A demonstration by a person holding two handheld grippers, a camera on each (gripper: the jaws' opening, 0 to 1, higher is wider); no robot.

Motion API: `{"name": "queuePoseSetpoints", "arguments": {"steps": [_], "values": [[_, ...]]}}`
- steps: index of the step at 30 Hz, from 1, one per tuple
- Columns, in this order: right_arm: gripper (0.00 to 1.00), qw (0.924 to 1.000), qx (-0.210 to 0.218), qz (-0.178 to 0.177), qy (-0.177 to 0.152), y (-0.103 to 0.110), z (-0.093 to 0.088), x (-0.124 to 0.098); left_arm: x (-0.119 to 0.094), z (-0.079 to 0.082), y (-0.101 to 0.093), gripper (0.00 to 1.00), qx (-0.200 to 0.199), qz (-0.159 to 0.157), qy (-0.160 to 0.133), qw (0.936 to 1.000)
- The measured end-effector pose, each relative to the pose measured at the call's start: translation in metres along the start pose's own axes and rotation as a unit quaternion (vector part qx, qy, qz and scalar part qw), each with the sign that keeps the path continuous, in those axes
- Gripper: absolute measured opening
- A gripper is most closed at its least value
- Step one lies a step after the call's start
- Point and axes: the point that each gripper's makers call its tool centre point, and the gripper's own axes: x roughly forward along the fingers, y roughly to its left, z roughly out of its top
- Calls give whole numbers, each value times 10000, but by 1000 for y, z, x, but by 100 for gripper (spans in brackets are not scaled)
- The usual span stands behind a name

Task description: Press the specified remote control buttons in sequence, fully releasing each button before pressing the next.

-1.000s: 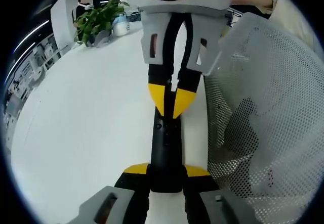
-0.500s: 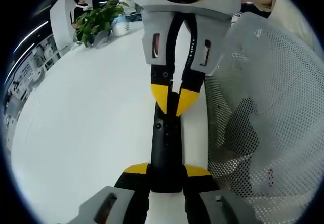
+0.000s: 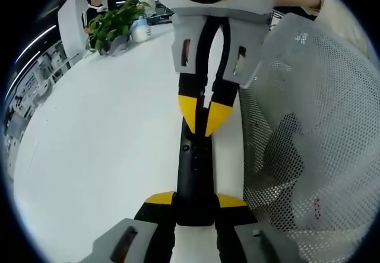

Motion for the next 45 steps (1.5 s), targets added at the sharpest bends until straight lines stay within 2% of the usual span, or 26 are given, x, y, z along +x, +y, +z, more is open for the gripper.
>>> {"name": "queuePoseSetpoints", "arguments": {"steps": [15, 24, 26, 28, 31, 33, 34, 36, 39, 45], "values": [[2, 9998, 209, -58, 38, -1, 2, 0, 0, 0, 0, 25, 19, 4, 16, 10000], [0, 9997, -70, -207, 106, 0, 4, 1, 0, 0, 0, 25, 33, -5, 12, 10000], [0, 9998, -113, -176, 61, 1, 6, 1, 0, 0, 0, 25, 38, -4, 12, 10000], [0, 10000, 22, -32, -90, 8, 12, 3, 0, 0, 0, 25, 29, -6, 11, 10000], [0, 9999, -42, -120, -49, 9, 13, 6, 0, 0, 0, 25, 30, -3, 16, 10000], [0, 9999, -1, -109, -133, 12, 17, 8, 0, 0, 0, 25, 38, -4, 16, 10000], [0, 9999, -9, 25, -153, 19, 19, 11, 0, 1, 0, 25, 41, -4, 15, 10000], [0, 9987, -466, -195, -19, 16, 17, 10, 0, 0, 0, 25, 67, -1, 16, 10000], [0, 9974, -649, -320, 42, 18, 17, 10, 0, 0, 0, 25, 44, -1, 17, 10000], [0, 9987, -410, -308, -54, 14, 15, 8, 0, 0, 1, 25, 33, 5, 10, 10000]]}}
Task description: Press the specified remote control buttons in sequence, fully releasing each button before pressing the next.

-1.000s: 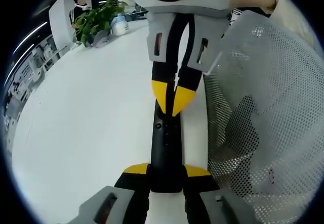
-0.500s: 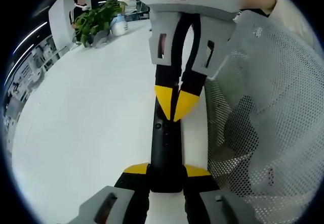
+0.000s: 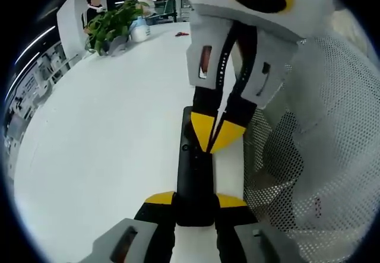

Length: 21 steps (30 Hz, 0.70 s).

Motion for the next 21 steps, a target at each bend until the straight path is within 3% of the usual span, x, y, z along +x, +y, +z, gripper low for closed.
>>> {"name": "queuePoseSetpoints", "arguments": {"steps": [9, 16, 21], "values": [[0, 9999, 4, -143, 64, -3, -3, -1, 0, 0, 0, 25, 7, -5, 5, 10000], [0, 9968, -668, -433, 108, -1, -3, -1, 0, 0, -1, 25, 31, 3, 12, 10000], [0, 9865, -1462, -732, 82, 0, -2, -1, 0, 0, 0, 25, 28, 5, 1, 10000]]}}
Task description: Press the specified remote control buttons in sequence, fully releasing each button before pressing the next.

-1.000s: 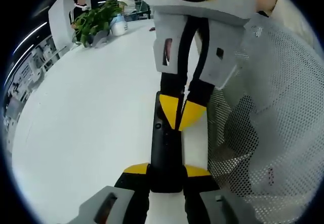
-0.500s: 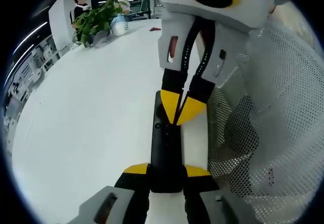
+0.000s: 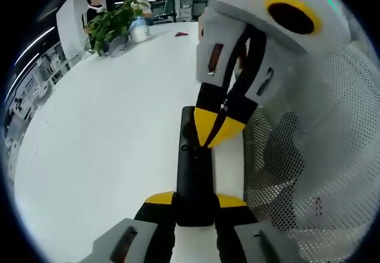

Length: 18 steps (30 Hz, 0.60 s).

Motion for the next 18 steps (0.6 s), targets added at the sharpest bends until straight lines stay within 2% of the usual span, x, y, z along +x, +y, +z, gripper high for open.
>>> {"name": "queuePoseSetpoints", "arguments": {"steps": [6, 11, 15, 18], "values": [[0, 9946, -978, -181, 285, 2, 1, 1, 0, 0, 0, 25, -1, -1, -11, 10000], [0, 9765, -2037, -353, 610, 4, 2, 3, 0, 0, 0, 25, -24, 10, -21, 10000], [0, 9656, -2432, -391, 838, 5, 2, 4, 0, 0, 0, 25, -34, 15, -22, 10000], [0, 9627, -2526, -403, 887, 5, 2, 5, 0, 0, 0, 25, -44, 14, -27, 10000]]}}
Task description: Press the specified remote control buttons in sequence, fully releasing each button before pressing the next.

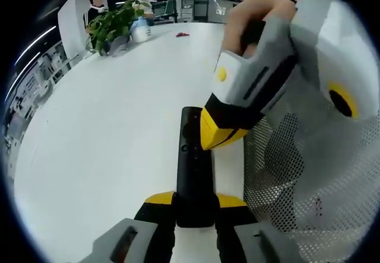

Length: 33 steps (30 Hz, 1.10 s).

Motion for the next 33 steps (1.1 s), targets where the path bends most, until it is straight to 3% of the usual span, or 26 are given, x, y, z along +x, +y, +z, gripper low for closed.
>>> {"name": "queuePoseSetpoints", "arguments": {"steps": [9, 15, 17, 19, 23, 24, 26, 27, 30, 31, 33], "values": [[0, 9990, -410, -27, 199, 0, 1, 0, 0, 0, 0, 25, 15, 1, 6, 10000], [0, 9993, 365, 84, 28, -2, -1, 0, 0, 0, 0, 25, 18, 3, 15, 10000], [0, 9982, 588, 121, -72, -2, -1, 0, 0, 0, 0, 25, 17, 2, 15, 10000], [0, 9936, 1086, 184, -236, -3, -1, -1, 0, 0, 0, 25, 16, 3, 13, 10000], [0, 9753, 2104, 364, -562, -5, -2, -2, 0, 0, 0, 25, 26, 2, 16, 10000], [0, 9644, 2504, 464, -707, -5, -2, -2, 0, 0, 0, 25, 28, 2, 17, 10000], [0, 9506, 2921, 602, -862, -6, -3, -3, 0, 0, 0, 25, 32, 3, 17, 10000], [0, 9355, 3317, 732, -973, -6, -4, -3, 0, 0, 0, 25, 34, 3, 18, 10000], [0, 9089, 3895, 930, -1160, -8, -6, -3, 0, 0, 0, 25, 37, 0, 17, 10000], [0, 9047, 3976, 966, -1185, -8, -6, -3, 0, 0, 0, 25, 36, 0, 16, 10000], [0, 9075, 3952, 869, -1130, -11, -11, -3, 0, 0, 0, 25, 39, -1, 15, 10000]]}}
